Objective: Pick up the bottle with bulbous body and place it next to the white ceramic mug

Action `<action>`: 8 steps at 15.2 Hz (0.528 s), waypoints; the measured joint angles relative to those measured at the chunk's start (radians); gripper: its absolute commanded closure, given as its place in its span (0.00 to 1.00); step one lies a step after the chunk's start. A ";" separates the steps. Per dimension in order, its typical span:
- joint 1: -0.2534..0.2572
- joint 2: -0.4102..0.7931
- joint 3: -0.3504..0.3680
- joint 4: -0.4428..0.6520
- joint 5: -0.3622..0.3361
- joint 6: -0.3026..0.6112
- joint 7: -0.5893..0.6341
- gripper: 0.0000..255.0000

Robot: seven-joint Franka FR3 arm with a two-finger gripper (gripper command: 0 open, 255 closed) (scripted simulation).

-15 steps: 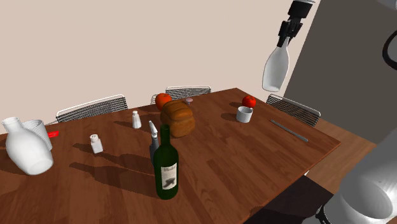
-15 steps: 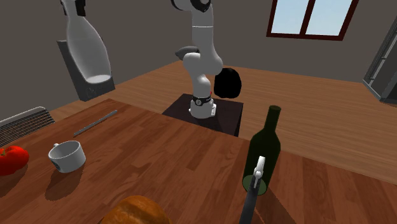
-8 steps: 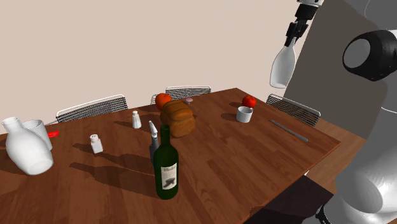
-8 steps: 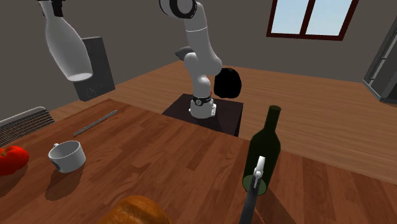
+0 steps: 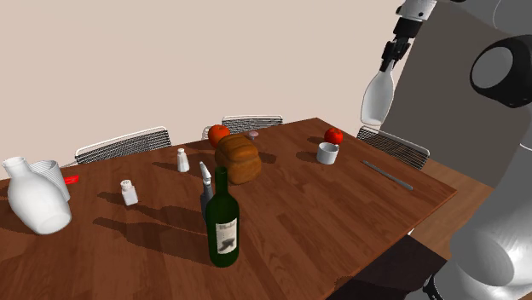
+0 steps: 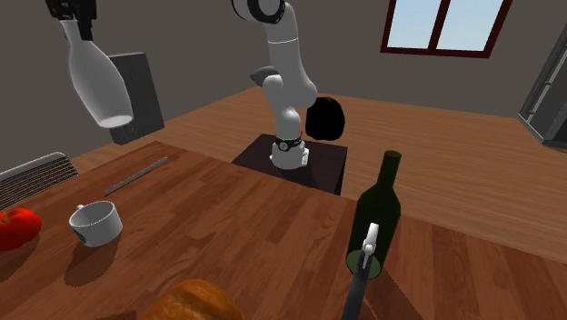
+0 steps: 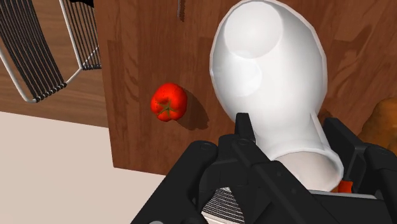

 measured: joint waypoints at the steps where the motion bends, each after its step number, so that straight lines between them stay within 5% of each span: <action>1: 0.004 -0.010 0.001 -0.031 -0.004 0.021 0.000 1.00; 8: 0.021 -0.070 0.007 -0.208 -0.026 0.142 0.002 1.00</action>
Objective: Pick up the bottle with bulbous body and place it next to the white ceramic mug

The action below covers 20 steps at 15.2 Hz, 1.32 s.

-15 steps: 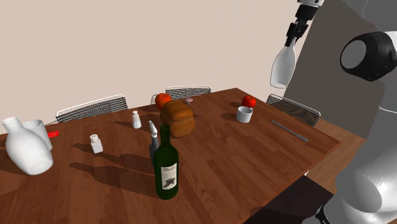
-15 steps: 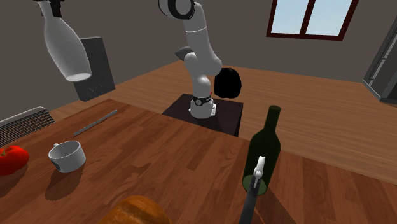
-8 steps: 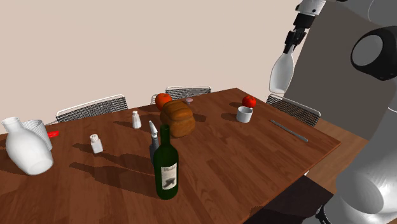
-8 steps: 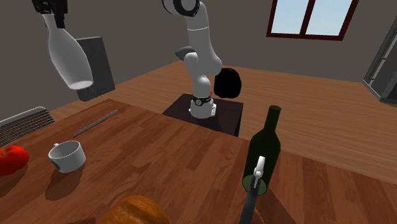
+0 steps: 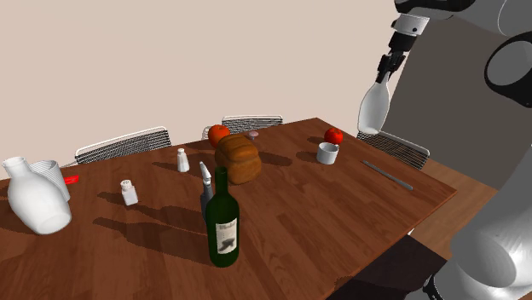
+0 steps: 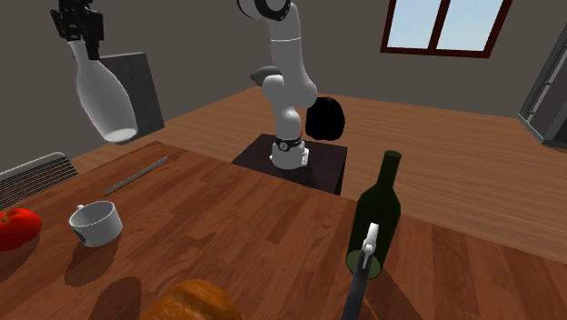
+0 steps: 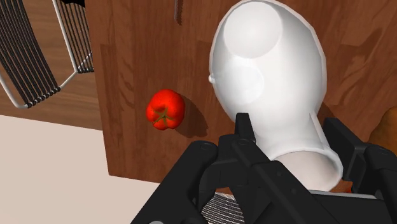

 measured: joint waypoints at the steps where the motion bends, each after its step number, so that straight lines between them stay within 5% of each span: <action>1: 0.002 -0.008 0.001 -0.023 -0.003 0.015 0.001 1.00; 20: 0.013 -0.066 0.008 -0.353 -0.018 0.290 -0.012 1.00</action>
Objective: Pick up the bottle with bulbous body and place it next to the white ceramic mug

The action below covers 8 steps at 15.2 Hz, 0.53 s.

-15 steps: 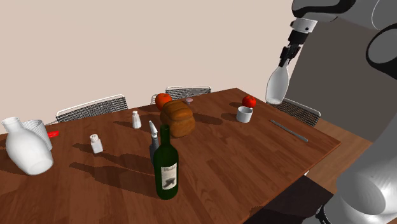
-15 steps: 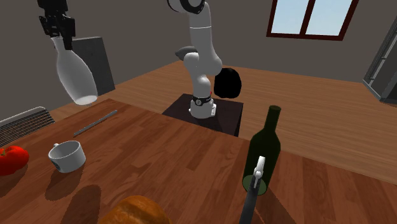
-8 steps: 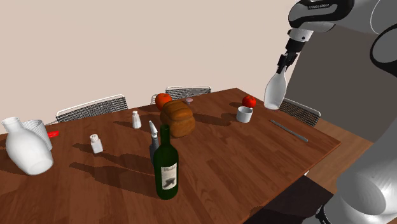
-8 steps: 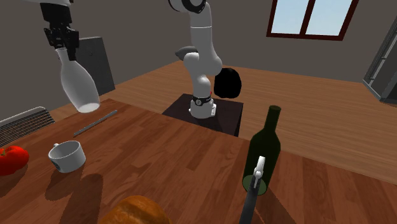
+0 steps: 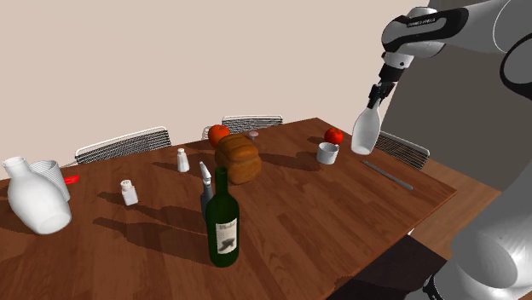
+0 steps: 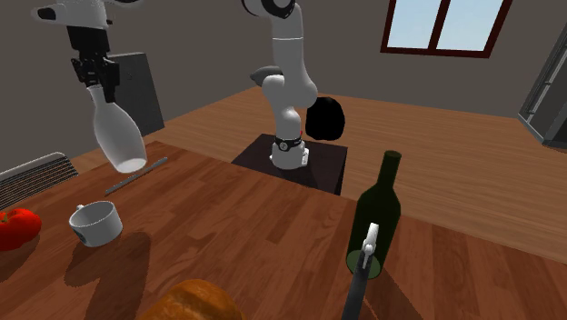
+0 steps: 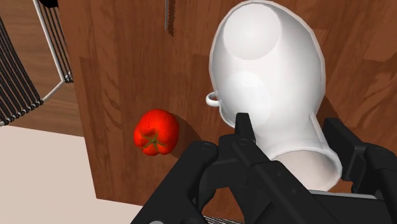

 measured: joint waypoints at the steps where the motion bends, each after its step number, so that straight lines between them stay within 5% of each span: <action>1: 0.001 -0.002 0.001 -0.018 0.000 0.016 0.001 1.00; 8: 0.002 0.008 0.002 -0.100 0.006 0.107 -0.009 1.00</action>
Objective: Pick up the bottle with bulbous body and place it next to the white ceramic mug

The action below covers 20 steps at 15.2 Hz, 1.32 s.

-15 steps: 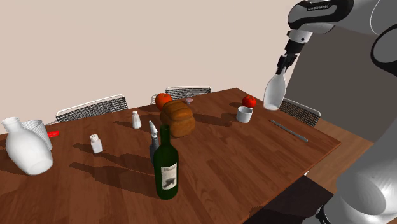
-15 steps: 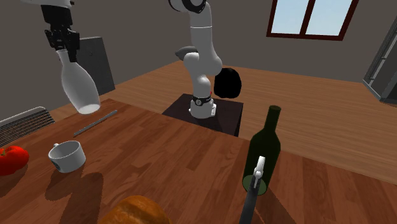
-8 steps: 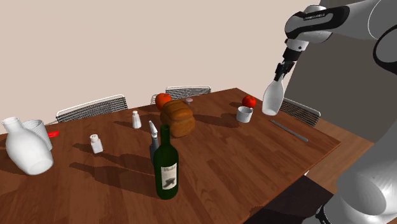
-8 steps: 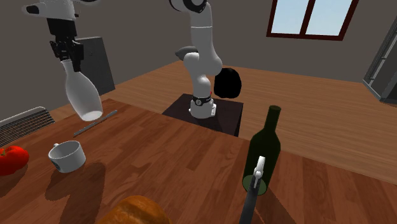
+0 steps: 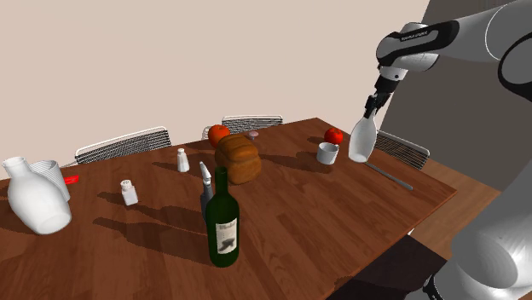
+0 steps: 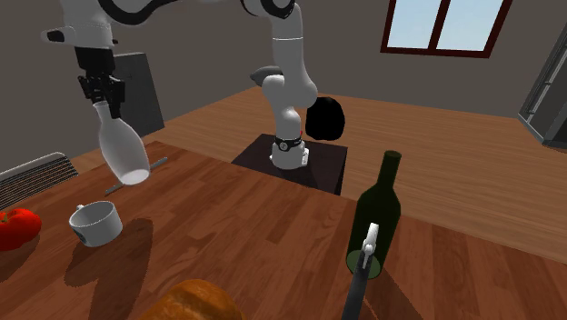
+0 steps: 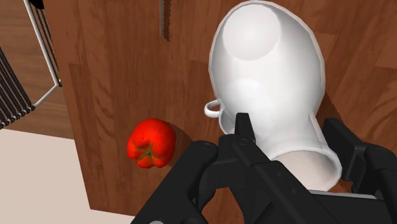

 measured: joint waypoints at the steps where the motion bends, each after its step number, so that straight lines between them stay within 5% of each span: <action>1: 0.001 0.000 0.001 -0.014 0.000 0.014 0.000 1.00; 20: -0.001 0.049 0.003 -0.165 0.031 0.211 -0.033 1.00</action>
